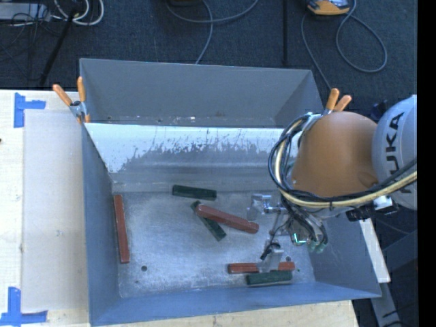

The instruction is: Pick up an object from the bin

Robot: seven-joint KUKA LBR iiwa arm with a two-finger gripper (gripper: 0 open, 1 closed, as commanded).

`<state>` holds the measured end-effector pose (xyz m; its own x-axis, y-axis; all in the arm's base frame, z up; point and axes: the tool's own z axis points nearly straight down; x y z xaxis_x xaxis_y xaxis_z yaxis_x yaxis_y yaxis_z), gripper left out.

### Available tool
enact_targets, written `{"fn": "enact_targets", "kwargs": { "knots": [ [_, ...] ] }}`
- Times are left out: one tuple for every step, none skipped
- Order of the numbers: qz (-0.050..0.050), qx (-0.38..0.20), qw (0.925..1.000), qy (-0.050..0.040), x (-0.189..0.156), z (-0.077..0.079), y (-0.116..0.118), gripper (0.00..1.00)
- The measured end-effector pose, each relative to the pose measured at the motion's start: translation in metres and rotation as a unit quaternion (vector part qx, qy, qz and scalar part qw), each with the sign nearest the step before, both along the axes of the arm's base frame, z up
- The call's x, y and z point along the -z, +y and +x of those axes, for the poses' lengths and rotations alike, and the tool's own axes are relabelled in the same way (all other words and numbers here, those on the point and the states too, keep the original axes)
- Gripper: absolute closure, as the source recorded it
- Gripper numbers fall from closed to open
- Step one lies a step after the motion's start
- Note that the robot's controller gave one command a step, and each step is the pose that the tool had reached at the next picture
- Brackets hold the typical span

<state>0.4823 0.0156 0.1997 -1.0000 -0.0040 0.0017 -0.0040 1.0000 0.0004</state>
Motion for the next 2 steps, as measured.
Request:
{"fn": "enact_targets", "kwargs": {
  "knots": [
    [0.000,-0.095,0.9955,-0.0007,0.1265,0.0004,-0.0129,0.00],
    [0.000,-0.094,0.9956,-0.0015,0.1236,0.0009,-0.0126,1.00]
  ]
}}
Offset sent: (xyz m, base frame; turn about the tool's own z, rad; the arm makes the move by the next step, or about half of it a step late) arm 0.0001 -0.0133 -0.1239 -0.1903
